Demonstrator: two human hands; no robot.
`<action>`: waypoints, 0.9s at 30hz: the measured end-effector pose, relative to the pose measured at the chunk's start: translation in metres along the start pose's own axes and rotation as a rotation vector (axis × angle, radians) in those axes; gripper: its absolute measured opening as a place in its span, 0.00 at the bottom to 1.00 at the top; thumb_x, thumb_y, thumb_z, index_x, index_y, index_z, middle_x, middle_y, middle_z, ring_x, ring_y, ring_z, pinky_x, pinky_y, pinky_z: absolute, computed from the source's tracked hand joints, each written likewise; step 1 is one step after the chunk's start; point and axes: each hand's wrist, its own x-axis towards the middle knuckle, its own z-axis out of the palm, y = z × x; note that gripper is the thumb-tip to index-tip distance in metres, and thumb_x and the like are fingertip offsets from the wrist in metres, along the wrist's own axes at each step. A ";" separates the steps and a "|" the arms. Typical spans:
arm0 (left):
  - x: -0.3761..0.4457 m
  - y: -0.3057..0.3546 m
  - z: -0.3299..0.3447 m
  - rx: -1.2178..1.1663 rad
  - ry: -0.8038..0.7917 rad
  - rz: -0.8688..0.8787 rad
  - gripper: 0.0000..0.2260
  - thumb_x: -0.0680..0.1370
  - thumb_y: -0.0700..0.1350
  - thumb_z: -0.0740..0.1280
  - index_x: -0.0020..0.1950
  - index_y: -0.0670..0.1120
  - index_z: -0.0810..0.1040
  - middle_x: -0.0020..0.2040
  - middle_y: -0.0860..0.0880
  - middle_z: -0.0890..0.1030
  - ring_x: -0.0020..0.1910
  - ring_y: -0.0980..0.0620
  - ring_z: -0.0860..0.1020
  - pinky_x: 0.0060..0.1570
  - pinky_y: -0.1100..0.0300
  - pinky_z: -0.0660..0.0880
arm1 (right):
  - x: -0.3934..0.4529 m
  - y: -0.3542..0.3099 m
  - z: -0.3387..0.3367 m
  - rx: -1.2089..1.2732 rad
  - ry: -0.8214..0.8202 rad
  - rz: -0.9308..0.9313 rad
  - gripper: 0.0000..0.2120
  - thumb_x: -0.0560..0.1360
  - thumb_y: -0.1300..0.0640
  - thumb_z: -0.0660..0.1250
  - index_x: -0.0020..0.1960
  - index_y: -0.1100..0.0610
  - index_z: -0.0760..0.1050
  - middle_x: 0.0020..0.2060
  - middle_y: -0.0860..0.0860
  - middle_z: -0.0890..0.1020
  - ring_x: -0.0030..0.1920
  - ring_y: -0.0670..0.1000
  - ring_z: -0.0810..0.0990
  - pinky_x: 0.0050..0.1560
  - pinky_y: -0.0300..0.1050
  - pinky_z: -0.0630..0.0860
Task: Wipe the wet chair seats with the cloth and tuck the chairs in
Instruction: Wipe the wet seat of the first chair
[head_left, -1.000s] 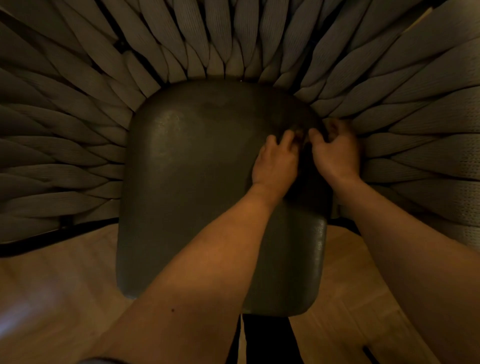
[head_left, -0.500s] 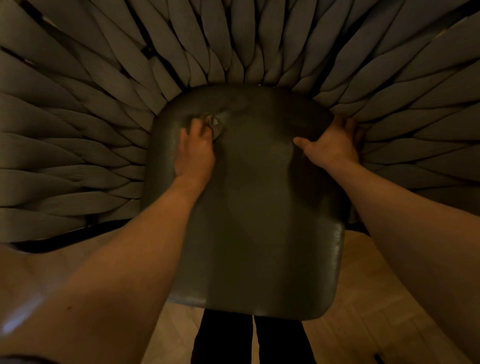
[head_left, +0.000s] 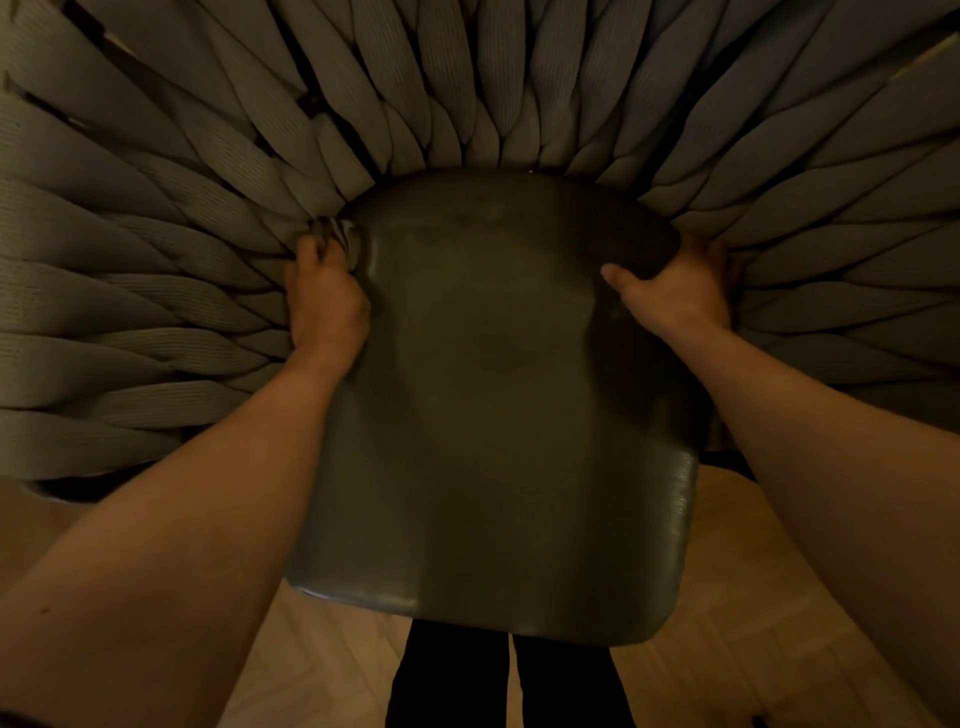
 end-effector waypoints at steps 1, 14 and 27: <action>0.000 0.004 0.002 -0.010 0.002 0.003 0.19 0.72 0.34 0.56 0.62 0.34 0.73 0.61 0.35 0.71 0.52 0.34 0.72 0.56 0.48 0.71 | 0.002 0.001 -0.002 0.071 0.004 0.004 0.45 0.72 0.28 0.65 0.78 0.56 0.65 0.76 0.58 0.66 0.77 0.63 0.62 0.75 0.58 0.65; -0.028 0.117 0.034 -0.148 -0.135 0.259 0.27 0.77 0.36 0.56 0.77 0.40 0.62 0.69 0.40 0.67 0.58 0.37 0.68 0.65 0.47 0.67 | 0.005 0.003 -0.028 0.416 0.031 0.204 0.39 0.83 0.33 0.42 0.69 0.61 0.77 0.69 0.61 0.75 0.69 0.60 0.73 0.71 0.52 0.67; -0.078 0.261 0.070 -0.152 -0.323 0.588 0.22 0.80 0.41 0.59 0.74 0.43 0.66 0.72 0.42 0.67 0.61 0.39 0.70 0.59 0.48 0.71 | 0.006 0.012 -0.024 0.422 0.082 0.137 0.32 0.86 0.41 0.43 0.70 0.59 0.77 0.68 0.62 0.77 0.70 0.60 0.73 0.71 0.50 0.66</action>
